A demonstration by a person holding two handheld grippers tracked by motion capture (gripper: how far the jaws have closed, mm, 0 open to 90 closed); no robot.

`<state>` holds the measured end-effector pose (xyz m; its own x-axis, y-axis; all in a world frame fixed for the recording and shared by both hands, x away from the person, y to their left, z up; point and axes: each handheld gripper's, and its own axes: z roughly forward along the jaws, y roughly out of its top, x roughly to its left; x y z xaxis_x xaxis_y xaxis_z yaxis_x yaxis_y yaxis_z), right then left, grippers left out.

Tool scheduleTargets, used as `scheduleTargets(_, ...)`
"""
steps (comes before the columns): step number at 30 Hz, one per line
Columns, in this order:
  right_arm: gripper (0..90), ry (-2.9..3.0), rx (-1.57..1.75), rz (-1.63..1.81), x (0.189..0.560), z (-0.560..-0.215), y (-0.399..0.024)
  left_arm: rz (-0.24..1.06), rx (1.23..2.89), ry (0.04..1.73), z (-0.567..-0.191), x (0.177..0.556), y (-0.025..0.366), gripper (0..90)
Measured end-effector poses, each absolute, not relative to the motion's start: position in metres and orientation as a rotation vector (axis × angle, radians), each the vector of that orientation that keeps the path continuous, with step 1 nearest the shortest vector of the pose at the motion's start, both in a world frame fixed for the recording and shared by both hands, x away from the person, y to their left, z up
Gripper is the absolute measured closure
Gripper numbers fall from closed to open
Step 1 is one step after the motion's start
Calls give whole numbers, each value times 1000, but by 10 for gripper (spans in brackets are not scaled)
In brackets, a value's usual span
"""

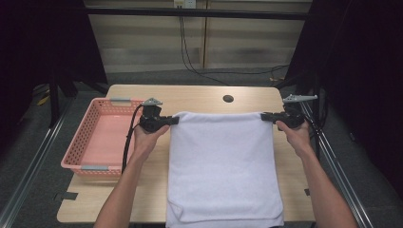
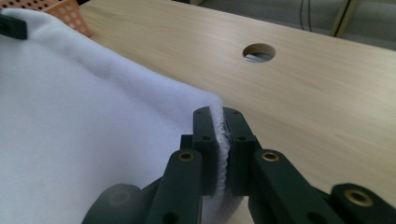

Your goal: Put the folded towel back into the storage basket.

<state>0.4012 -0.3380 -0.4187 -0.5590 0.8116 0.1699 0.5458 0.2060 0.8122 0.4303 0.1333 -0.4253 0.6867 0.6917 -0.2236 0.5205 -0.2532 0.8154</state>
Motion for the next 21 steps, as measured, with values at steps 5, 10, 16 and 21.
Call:
scheduleTargets(5, 851, 2179, 1276, 1252, 417, -402, -335, 234, 1911, 930, -416, 443, 132, 835)
scheduleTargets(10, 852, 2154, 1249, 1304, 415, -390, -334, 203, 1884, 903, -410, 436, 137, 835)
scheduleTargets(16, 852, 2156, 1190, 1380, 382, -388, -337, 219, 1875, 830, -403, 406, 139, 835)
scheduleTargets(21, 852, 2166, 1163, 1402, 353, -386, -343, 223, 1879, 798, -400, 380, 139, 834)
